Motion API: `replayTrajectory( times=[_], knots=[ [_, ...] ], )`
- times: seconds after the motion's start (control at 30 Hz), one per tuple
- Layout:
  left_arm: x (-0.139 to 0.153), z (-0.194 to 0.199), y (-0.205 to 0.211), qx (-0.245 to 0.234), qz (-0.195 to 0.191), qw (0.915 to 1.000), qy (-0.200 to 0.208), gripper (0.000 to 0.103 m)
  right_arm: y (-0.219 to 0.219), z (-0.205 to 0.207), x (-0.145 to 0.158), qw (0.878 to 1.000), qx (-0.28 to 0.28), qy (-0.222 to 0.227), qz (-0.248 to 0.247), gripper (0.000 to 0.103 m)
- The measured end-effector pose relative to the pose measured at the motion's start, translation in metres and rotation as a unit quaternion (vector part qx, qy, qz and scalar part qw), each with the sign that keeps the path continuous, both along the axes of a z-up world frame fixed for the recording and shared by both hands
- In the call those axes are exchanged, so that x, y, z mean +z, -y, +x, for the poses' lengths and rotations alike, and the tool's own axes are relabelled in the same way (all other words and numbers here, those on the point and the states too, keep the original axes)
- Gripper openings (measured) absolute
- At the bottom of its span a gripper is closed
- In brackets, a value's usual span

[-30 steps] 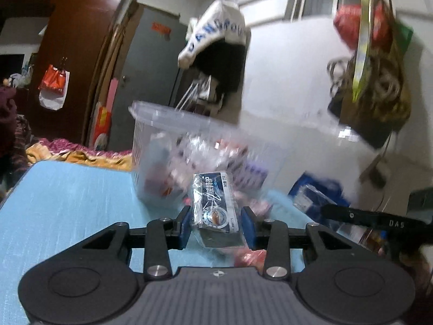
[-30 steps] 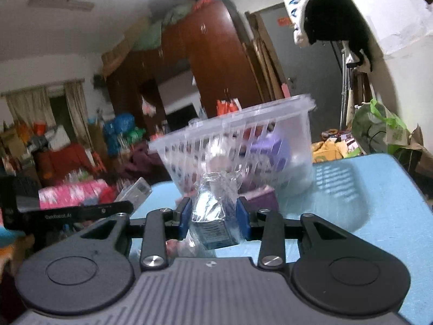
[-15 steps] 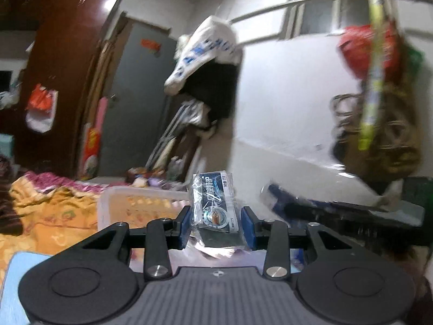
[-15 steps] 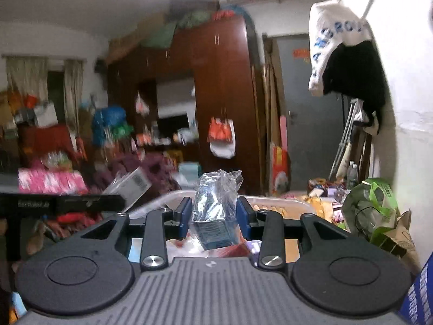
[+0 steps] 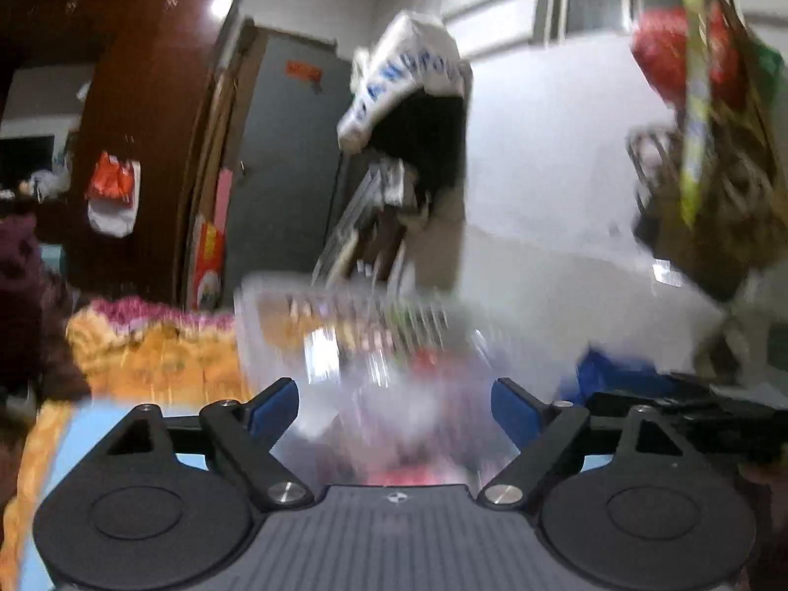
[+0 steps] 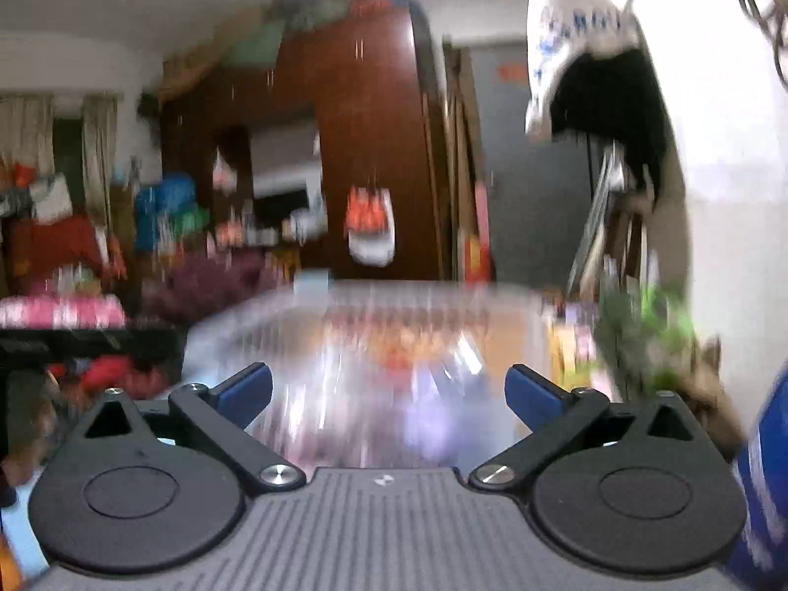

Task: Organize objects
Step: 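Lift both items over the white basket and release them, then grasp the red-wrapped ball with the left tool while the right grasps a clear bag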

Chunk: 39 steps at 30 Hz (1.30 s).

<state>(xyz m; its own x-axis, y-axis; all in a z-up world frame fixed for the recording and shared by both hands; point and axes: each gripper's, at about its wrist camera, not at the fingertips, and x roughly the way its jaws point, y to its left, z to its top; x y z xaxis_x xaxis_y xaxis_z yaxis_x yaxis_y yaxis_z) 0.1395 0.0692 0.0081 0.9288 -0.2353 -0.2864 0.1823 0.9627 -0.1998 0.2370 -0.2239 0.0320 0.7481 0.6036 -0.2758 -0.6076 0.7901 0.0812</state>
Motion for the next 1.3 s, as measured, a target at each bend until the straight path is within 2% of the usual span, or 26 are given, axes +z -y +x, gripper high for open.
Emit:
replayTrajectory(
  times=[0.1, 0.2, 0.27, 0.3, 0.33, 0.5, 0.6, 0.83, 0.93, 1.0, 1.07, 1.2, 1.3],
  knots=[
    [-0.038, -0.014, 0.024, -0.028, 0.021, 0.9979, -0.054, 0.088, -0.001, -0.019, -0.031, 0.998, 0.003, -0.053, -0.020, 0.103],
    [-0.061, -0.015, 0.042, -0.060, 0.027, 0.9928, -0.100, 0.088, -0.013, -0.035, -0.050, 0.995, 0.048, -0.078, -0.047, 0.101],
    [-0.064, -0.018, 0.048, -0.062, 0.035, 0.9927, -0.097, 0.088, -0.027, -0.042, -0.057, 0.991, 0.062, -0.079, -0.084, 0.093],
    [-0.064, -0.020, 0.048, -0.060, 0.041, 0.9931, -0.092, 0.088, -0.032, -0.041, -0.058, 0.990, 0.068, -0.082, -0.091, 0.085],
    [-0.062, -0.022, 0.048, -0.054, 0.044, 0.9938, -0.087, 0.088, -0.038, -0.039, -0.059, 0.988, 0.079, -0.088, -0.098, 0.082],
    [-0.063, -0.027, 0.038, -0.048, 0.029, 0.9944, -0.090, 0.088, -0.049, -0.033, -0.067, 0.983, 0.104, -0.109, -0.107, 0.079],
    [-0.071, -0.024, 0.043, -0.050, 0.035, 0.9931, -0.100, 0.088, -0.043, -0.036, -0.080, 0.983, 0.102, -0.109, -0.112, 0.051],
    [-0.075, -0.016, 0.055, -0.075, 0.032, 0.9895, -0.119, 0.088, -0.001, -0.031, -0.080, 0.990, 0.081, -0.113, -0.013, 0.051],
    [-0.076, -0.013, 0.055, -0.071, 0.024, 0.9894, -0.124, 0.088, 0.006, -0.032, -0.079, 0.991, 0.076, -0.106, 0.018, 0.051],
    [-0.076, -0.013, 0.054, -0.062, 0.021, 0.9902, -0.123, 0.082, 0.010, -0.034, -0.079, 0.992, 0.069, -0.099, 0.035, 0.051],
    [-0.077, -0.015, 0.057, -0.051, 0.034, 0.9910, -0.119, 0.054, 0.013, -0.036, -0.079, 0.992, 0.066, -0.095, 0.041, 0.051],
    [-0.080, -0.024, 0.059, -0.053, 0.045, 0.9931, -0.095, 0.052, 0.010, -0.033, -0.079, 0.992, 0.072, -0.094, 0.039, 0.051],
    [-0.079, -0.034, 0.062, -0.048, 0.062, 0.9951, -0.060, 0.051, 0.011, -0.032, -0.081, 0.992, 0.073, -0.096, 0.041, 0.051]
  ],
)
